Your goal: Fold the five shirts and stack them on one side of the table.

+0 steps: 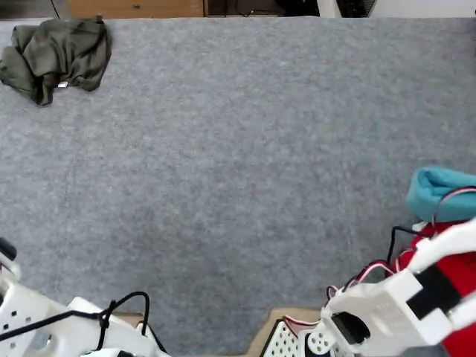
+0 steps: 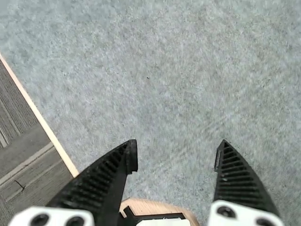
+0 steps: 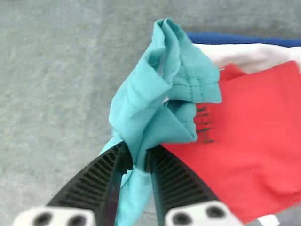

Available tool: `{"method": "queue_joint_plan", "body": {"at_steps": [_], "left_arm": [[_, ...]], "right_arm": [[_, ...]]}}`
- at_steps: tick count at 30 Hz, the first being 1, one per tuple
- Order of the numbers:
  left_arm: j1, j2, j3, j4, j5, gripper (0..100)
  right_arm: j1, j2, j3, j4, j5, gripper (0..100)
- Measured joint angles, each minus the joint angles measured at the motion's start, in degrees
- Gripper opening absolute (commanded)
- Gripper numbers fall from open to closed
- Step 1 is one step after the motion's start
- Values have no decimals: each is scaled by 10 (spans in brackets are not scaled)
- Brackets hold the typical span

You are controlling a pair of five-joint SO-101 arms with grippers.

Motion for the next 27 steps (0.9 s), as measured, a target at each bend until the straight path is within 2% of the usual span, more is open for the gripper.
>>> {"method": "queue_joint_plan", "body": {"at_steps": [12, 18, 27], "left_arm": [[0, -3, -29, 0, 0, 274], [0, -3, -29, 0, 0, 274], [0, -2, -29, 0, 0, 274]], "right_arm": [[125, -14, 129, 0, 128, 5], [167, -75, 164, 0, 185, 5], [213, -120, 309, 0, 274, 5]]}}
